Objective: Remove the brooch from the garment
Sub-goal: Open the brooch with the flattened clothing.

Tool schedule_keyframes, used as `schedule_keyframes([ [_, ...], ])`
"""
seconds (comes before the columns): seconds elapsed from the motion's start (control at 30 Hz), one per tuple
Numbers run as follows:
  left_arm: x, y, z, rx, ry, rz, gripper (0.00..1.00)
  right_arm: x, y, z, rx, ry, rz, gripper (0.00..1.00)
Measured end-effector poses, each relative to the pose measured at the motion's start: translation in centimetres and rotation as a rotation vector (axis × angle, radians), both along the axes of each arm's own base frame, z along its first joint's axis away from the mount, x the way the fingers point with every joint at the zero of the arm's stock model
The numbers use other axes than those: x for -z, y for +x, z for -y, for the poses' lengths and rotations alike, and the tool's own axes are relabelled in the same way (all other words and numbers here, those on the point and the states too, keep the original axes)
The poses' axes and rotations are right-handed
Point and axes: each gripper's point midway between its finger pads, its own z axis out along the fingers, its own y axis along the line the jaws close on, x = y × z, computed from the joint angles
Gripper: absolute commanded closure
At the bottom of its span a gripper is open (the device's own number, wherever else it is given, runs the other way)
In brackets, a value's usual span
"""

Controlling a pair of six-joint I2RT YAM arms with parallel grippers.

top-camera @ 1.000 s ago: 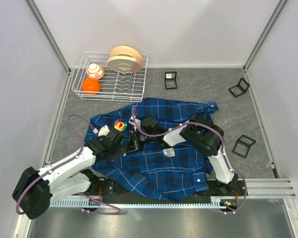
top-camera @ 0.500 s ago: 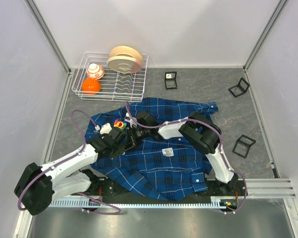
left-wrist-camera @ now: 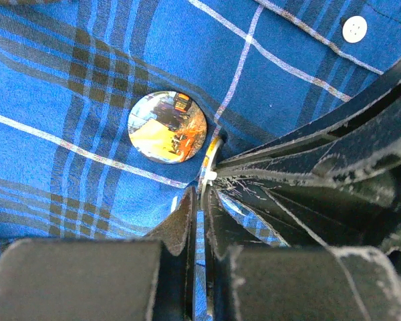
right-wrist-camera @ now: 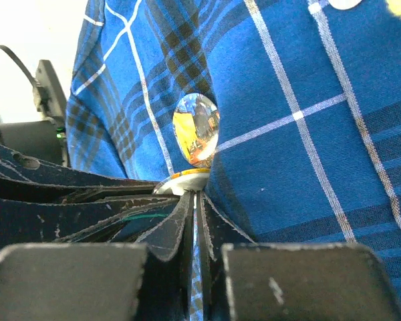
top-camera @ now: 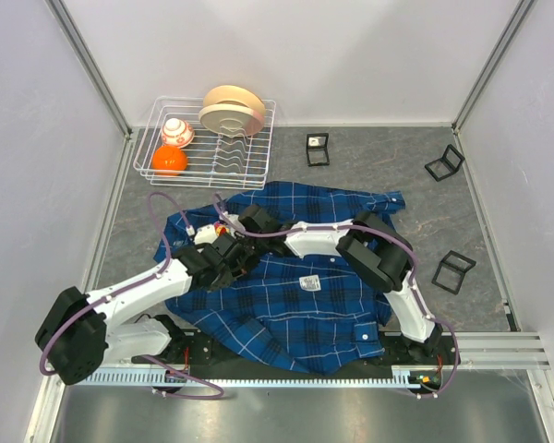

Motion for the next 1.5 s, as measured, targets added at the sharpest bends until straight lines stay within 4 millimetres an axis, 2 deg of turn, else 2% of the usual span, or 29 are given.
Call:
schedule_keyframes([
  [0.2,-0.2,-0.2,0.1,0.003,-0.004,-0.004,0.98,0.2,-0.2,0.2,-0.009,-0.037,0.138,0.91],
  [0.37,-0.3,-0.7,1.2,0.016,-0.054,-0.019,0.98,1.1,-0.2,1.9,0.038,-0.022,0.152,0.9],
  [0.63,-0.8,-1.4,1.4,0.009,-0.122,0.002,0.98,1.0,0.8,4.6,0.153,0.052,0.103,0.78],
  [0.9,-0.4,-1.8,1.0,-0.022,-0.081,-0.051,0.98,0.8,1.3,4.5,0.188,0.06,0.1,0.77],
  [1.0,-0.4,-1.7,0.9,-0.026,-0.046,-0.076,0.98,0.8,1.4,4.5,0.192,0.063,0.101,0.7],
  [1.17,-0.6,-1.7,0.9,-0.025,-0.064,-0.057,0.98,0.6,1.4,4.3,0.189,0.082,0.108,0.69],
  [1.5,-0.2,-2.2,0.8,-0.013,-0.21,0.067,0.98,0.3,0.6,3.7,0.198,0.096,0.026,0.78],
])
